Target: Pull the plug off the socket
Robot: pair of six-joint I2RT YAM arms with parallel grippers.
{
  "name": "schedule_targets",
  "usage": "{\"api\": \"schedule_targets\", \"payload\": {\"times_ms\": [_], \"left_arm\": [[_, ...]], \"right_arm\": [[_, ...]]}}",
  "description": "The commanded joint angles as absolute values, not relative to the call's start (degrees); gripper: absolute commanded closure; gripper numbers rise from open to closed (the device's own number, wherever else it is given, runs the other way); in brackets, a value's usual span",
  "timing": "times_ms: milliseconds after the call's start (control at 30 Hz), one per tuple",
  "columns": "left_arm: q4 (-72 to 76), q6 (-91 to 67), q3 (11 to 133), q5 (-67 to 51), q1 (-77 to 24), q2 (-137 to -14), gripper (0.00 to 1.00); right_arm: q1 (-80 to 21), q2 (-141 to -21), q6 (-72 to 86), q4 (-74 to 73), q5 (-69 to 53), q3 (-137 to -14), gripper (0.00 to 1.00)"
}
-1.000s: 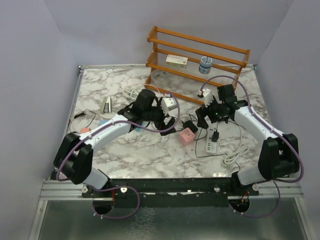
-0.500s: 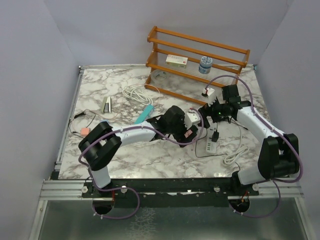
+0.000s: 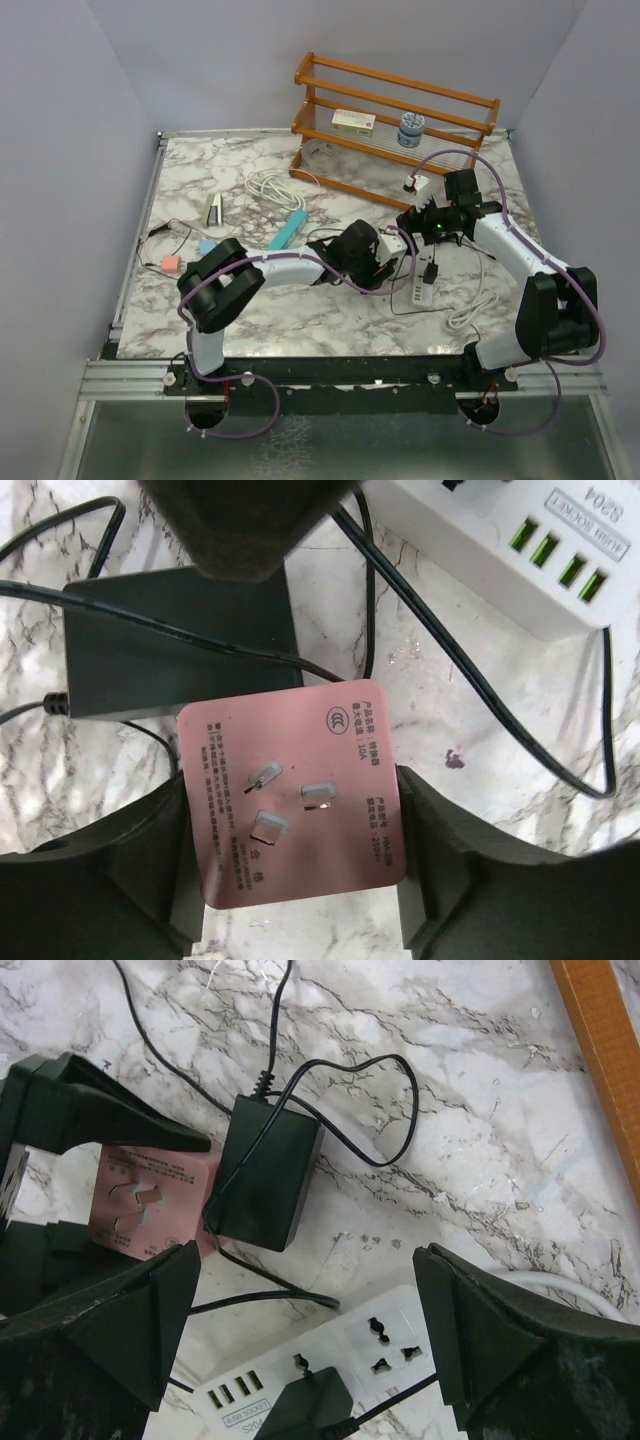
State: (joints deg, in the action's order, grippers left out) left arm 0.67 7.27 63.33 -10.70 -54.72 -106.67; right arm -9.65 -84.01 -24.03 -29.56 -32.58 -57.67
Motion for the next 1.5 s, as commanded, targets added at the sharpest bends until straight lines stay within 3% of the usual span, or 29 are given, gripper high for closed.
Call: {"api": "schedule_targets", "payload": {"times_ms": [0,167,267,467,633,1033,1467], "left_arm": [[0.7,10.9,63.9,-13.4,-52.7,-106.4,0.54],[1.4,13.4,63.6,-21.5,-47.2,-102.8,0.89],[4.5,16.5,60.3,-26.0,-44.0,-98.5,1.0],[16.4,25.5,45.9,-34.5,-41.3,-87.2,1.0],[16.2,27.8,44.7,-37.0,-40.6,-86.0,1.0],[16.9,29.9,43.6,-36.9,-40.5,-85.0,1.0],[18.2,32.6,41.1,-35.2,-40.5,-84.7,1.0]], "right_arm": [[-9.4,-83.2,-21.0,-26.9,-34.9,-58.1,0.05],[-9.4,-82.5,-16.4,-22.8,-38.0,-58.2,0.05],[-9.4,-83.7,-11.5,-18.0,-43.7,-57.0,0.04],[-9.4,-90.5,2.6,-3.7,-59.5,-54.3,0.06],[-9.5,-94.7,12.1,8.1,-66.9,-51.9,0.12],[-12.8,-102.5,16.7,13.2,-75.4,-52.0,0.22],[-14.7,-106.5,19.3,15.7,-79.8,-52.8,0.51]]}}
